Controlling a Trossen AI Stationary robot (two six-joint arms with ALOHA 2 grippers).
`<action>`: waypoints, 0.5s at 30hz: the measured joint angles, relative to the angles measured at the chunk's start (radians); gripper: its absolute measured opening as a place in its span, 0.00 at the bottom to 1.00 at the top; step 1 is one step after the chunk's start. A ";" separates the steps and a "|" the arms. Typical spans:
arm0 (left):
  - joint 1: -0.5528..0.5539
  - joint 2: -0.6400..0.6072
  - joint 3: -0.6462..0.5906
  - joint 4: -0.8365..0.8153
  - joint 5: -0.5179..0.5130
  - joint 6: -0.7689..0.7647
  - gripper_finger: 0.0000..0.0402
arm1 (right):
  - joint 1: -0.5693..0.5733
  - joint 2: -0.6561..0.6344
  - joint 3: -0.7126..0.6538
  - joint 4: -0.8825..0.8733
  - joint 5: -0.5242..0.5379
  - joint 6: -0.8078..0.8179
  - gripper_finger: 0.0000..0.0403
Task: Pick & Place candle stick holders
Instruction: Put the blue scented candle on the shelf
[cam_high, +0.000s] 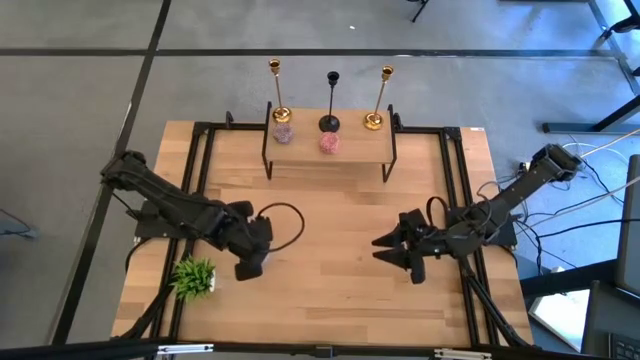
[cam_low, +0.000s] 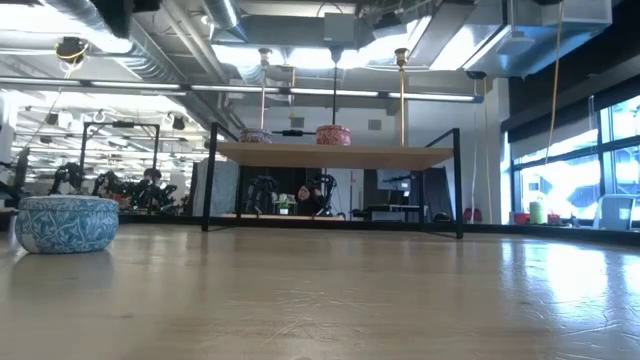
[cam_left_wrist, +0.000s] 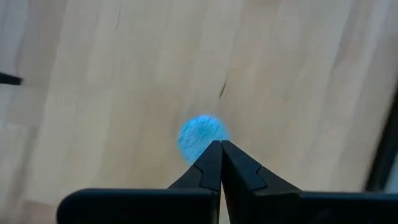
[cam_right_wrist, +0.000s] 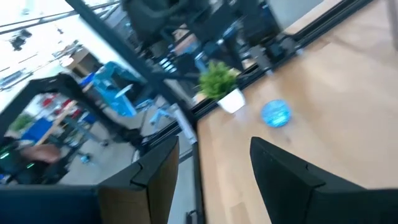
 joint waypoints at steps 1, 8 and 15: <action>0.006 0.005 0.000 -0.023 0.011 0.032 0.00 | -0.009 0.000 0.000 -0.009 0.012 0.000 0.50; 0.046 0.030 -0.002 -0.192 0.063 0.301 0.00 | -0.080 0.000 0.000 -0.020 0.086 0.032 0.50; 0.098 0.031 -0.112 -0.175 0.123 0.417 0.11 | -0.147 0.004 0.000 -0.016 0.157 0.047 0.50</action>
